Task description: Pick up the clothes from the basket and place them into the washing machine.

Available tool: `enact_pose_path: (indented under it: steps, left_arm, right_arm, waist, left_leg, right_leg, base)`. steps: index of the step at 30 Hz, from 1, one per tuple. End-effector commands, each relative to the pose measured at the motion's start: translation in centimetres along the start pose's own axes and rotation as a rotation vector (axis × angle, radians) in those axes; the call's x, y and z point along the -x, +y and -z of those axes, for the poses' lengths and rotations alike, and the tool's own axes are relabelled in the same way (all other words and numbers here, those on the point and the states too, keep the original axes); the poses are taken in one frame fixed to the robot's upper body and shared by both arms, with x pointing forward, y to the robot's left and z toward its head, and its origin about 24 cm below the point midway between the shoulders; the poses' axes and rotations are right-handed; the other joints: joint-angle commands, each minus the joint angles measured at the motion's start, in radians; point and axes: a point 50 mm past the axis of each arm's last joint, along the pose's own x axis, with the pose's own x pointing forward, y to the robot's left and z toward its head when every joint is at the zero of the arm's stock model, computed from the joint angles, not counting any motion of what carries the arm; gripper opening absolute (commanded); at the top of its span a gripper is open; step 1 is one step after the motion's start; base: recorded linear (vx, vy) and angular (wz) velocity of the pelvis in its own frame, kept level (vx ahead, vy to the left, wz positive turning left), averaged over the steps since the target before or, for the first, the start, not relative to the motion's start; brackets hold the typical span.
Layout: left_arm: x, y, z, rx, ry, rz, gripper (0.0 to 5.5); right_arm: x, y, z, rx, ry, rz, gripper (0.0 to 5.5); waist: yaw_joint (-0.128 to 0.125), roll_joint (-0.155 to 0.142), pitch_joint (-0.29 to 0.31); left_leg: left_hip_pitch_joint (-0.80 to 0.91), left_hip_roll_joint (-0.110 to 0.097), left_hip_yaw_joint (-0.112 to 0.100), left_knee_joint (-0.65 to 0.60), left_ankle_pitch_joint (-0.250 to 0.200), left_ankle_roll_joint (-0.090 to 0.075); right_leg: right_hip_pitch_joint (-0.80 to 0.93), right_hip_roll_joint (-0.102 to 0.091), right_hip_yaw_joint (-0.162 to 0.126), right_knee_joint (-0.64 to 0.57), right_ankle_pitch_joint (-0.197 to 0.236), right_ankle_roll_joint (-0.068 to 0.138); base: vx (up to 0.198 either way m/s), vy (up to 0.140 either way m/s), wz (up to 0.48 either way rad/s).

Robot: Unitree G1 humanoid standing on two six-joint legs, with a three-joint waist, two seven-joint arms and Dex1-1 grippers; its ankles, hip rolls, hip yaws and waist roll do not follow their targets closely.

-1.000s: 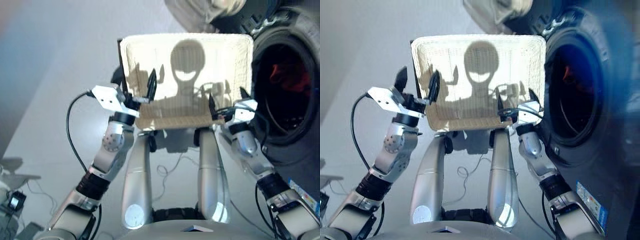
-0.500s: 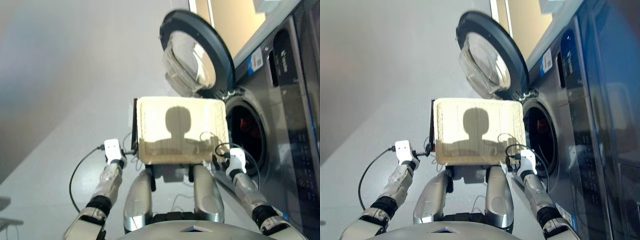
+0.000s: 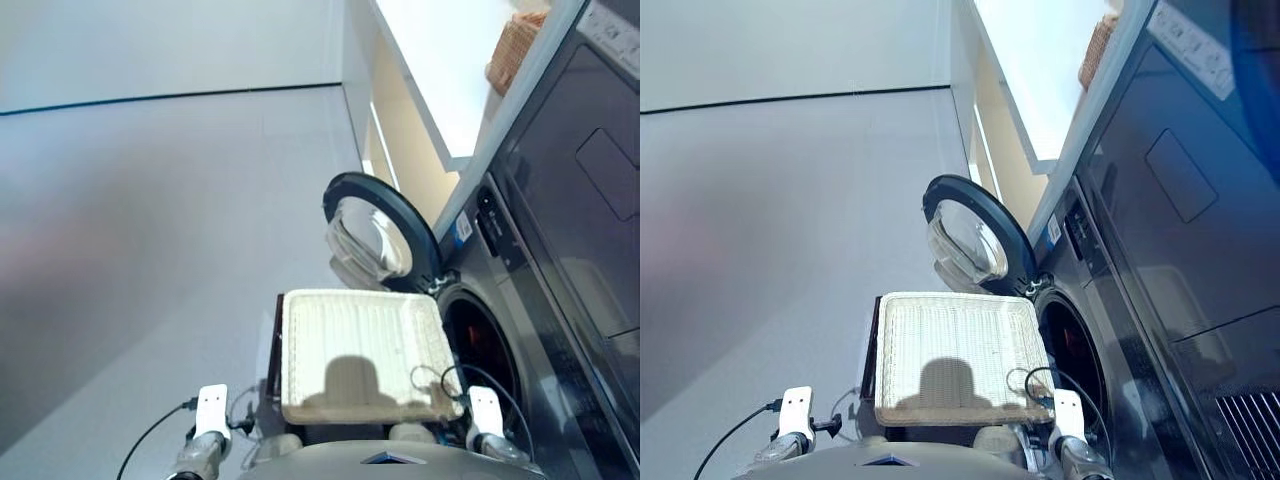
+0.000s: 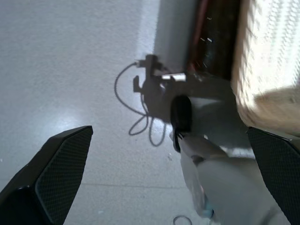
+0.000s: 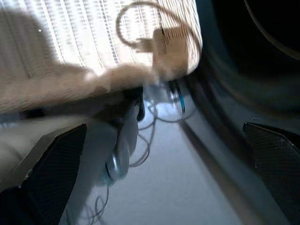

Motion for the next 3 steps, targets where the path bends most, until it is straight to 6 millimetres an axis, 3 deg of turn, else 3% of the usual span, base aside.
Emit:
enact_pose_path:
  steps: [1, 3]
  left_arm:
    - [0.05, 0.88, 0.09, -0.029, 0.028, -0.017, 5.5]
    - [0.12, 0.93, 0.32, -0.058, 0.035, -0.02, 5.5]
  right_arm:
    - [-0.11, 0.58, 0.39, -0.023, 0.029, -0.019, 5.5]
    - [-0.08, 0.54, 0.56, -0.059, 0.03, -0.013, 5.5]
  waist:
    - [0.018, -0.04, 0.017]
    - [0.016, -0.038, 0.013]
  left_leg:
    - [0.022, -0.04, 0.039, -0.001, 0.008, -0.019]
    - [0.027, -0.037, 0.039, -0.001, 0.009, -0.02]
  right_leg:
    - [0.019, -0.023, -0.034, 0.007, 0.05, 0.056]
    - [0.026, -0.022, -0.037, 0.005, 0.046, 0.054]
  base:
    - [0.078, -0.016, -0.01]
    - [0.0, 0.0, 0.0]
